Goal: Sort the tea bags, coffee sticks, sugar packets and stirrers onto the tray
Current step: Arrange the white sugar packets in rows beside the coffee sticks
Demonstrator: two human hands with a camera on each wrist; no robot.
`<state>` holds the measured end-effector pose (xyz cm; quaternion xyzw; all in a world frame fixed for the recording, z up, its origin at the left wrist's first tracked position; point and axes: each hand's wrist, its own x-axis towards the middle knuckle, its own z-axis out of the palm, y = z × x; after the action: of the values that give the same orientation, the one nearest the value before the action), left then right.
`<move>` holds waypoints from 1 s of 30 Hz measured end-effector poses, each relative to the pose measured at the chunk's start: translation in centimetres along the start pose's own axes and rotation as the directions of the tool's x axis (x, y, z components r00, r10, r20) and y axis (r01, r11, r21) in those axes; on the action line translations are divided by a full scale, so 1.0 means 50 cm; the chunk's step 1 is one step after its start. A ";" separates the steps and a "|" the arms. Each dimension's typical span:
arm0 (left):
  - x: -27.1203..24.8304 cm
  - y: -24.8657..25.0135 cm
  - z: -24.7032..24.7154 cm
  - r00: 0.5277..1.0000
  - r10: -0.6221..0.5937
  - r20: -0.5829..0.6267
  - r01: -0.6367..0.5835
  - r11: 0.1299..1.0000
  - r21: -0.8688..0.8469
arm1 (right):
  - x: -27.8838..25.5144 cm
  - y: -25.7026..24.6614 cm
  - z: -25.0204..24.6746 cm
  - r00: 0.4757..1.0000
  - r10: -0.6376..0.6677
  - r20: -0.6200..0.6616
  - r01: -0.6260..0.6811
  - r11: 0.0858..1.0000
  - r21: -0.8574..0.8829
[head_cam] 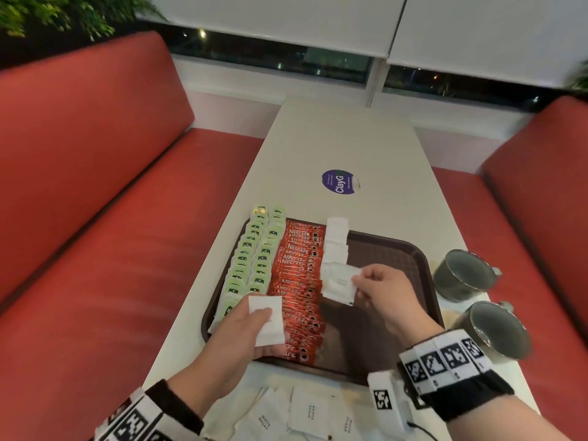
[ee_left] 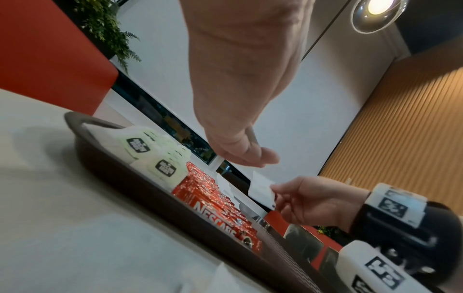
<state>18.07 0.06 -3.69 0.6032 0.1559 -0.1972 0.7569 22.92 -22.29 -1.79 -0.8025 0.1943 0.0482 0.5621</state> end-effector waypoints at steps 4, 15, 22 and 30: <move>-0.003 -0.008 -0.012 1.000 -0.006 -0.028 0.006 1.000 0.003 | 0.079 0.046 0.010 0.994 0.113 -0.014 -0.113 0.973 -0.203; -0.008 -0.024 -0.031 0.999 -0.019 -0.045 0.021 0.999 0.041 | 0.139 0.058 0.046 0.968 0.250 0.022 -0.243 0.955 -0.171; -0.007 -0.017 -0.008 1.000 0.000 0.013 0.000 0.999 0.039 | 0.035 -0.003 0.031 0.987 -0.115 0.109 0.153 0.875 -0.460; -0.001 -0.008 0.046 0.991 0.065 0.118 -0.077 0.992 0.104 | -0.091 0.013 0.091 0.916 -0.159 0.369 0.175 0.984 -0.010</move>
<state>17.82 -2.26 -3.49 0.6361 0.0797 -0.2125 0.7375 19.12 -17.14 -2.68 -0.8048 0.0157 0.1529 0.5732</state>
